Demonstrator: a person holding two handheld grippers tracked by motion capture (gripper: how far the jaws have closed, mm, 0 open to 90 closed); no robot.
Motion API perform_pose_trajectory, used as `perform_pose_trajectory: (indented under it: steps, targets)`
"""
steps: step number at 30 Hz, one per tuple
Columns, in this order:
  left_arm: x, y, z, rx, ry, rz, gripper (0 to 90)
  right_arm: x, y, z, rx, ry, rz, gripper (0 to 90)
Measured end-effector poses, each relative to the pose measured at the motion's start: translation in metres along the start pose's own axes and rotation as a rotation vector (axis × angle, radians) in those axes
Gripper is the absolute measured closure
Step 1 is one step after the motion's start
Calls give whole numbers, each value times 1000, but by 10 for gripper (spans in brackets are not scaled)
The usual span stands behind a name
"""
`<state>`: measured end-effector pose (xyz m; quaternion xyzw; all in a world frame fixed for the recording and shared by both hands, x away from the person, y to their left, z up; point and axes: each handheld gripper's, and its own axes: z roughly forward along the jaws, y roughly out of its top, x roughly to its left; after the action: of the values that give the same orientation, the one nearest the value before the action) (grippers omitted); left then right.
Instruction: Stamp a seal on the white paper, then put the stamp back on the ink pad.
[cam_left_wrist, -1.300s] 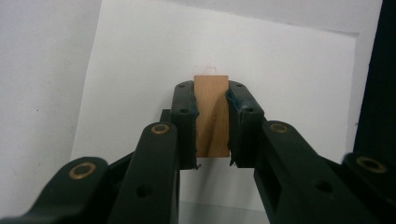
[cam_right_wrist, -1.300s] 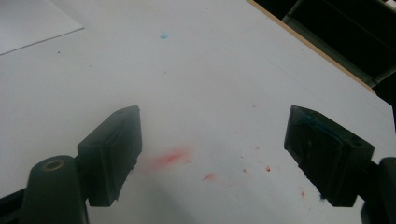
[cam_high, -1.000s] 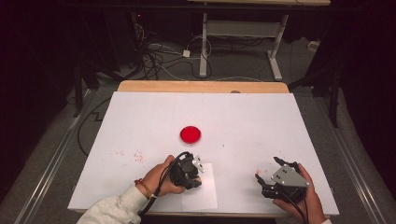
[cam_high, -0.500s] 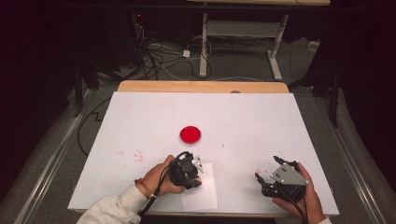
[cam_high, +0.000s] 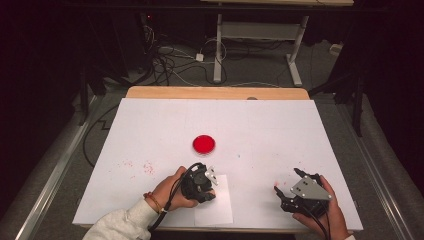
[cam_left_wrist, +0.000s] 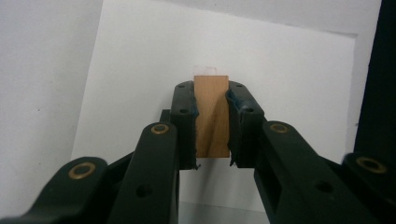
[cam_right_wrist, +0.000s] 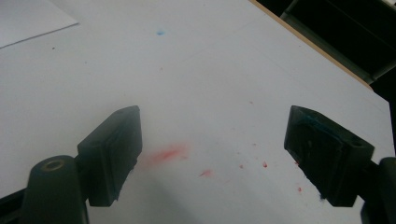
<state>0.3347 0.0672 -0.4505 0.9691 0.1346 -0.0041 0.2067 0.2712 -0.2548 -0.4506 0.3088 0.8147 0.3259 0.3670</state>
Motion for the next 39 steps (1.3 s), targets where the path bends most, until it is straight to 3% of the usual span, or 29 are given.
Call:
perform_pose_trajectory:
  steps: [2, 7, 14, 30, 39]
  targets:
    - [3, -2, -7, -39, -18, -21, 737, 0, 1, -1, -3, 2, -4, 197]
    - [3, -3, -26, -117, 10, -28, 737, 0, 0, -2, -8, 1, -8, 197]
    - [6, -8, -37, -153, 64, -53, 737, 0, 1, -3, -15, -1, -3, 197]
    - [23, -19, -56, -177, 159, -121, 736, -1, -1, -8, -28, 1, -6, 197]
    - [38, -29, -59, -183, 171, -173, 736, -1, -1, -7, -25, 2, -7, 197]
